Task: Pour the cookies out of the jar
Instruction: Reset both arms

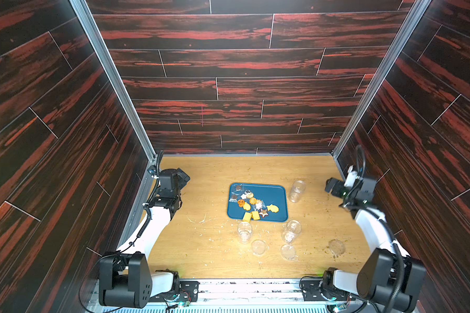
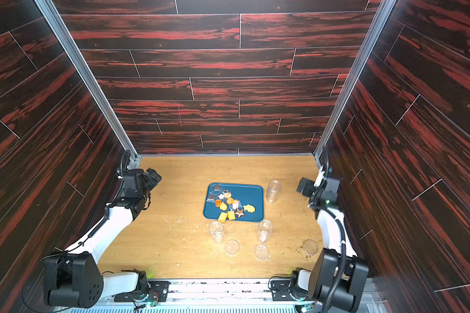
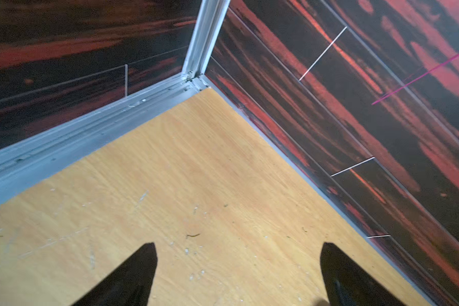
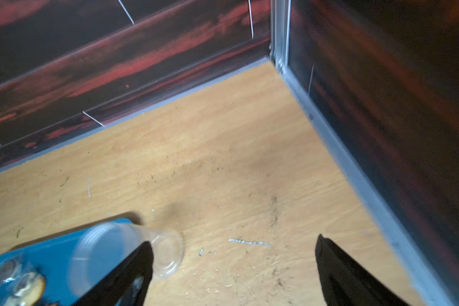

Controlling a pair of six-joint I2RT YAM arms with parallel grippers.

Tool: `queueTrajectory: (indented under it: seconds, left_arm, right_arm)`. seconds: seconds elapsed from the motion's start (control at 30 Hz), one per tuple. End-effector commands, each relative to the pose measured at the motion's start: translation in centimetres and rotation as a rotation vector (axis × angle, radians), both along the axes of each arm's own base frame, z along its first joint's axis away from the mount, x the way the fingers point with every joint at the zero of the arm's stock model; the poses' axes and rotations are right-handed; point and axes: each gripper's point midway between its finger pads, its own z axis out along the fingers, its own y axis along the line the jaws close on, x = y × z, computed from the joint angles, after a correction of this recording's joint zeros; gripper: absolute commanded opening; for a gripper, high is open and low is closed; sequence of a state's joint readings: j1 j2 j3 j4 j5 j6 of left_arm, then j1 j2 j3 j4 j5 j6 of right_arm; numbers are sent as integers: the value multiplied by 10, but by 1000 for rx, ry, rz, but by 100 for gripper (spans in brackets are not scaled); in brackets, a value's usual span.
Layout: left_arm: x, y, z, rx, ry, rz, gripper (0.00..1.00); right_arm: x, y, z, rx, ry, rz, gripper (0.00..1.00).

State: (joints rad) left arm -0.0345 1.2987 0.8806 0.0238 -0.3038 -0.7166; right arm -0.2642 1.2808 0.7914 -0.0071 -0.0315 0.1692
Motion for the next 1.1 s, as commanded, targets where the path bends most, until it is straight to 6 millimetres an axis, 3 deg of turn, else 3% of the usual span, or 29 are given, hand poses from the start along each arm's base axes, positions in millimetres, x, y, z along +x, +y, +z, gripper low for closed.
queueTrajectory:
  seconds: [0.0,0.17,0.57,1.07]
  left_arm:
    - [-2,10,13,62,-23,15,100]
    - [1,16,15,101,-11,13,100]
    - [-6,26,-7,129,33,29,100]
    - [1,29,-30,261,117,-31,100]
  right_arm:
    - [12,-2,4,32,-134,-29,98]
    - [16,1,-18,91,-145,-32,99]
    - [23,9,-61,117,-99,10,98]
    - [42,18,-70,40,-115,90,98]
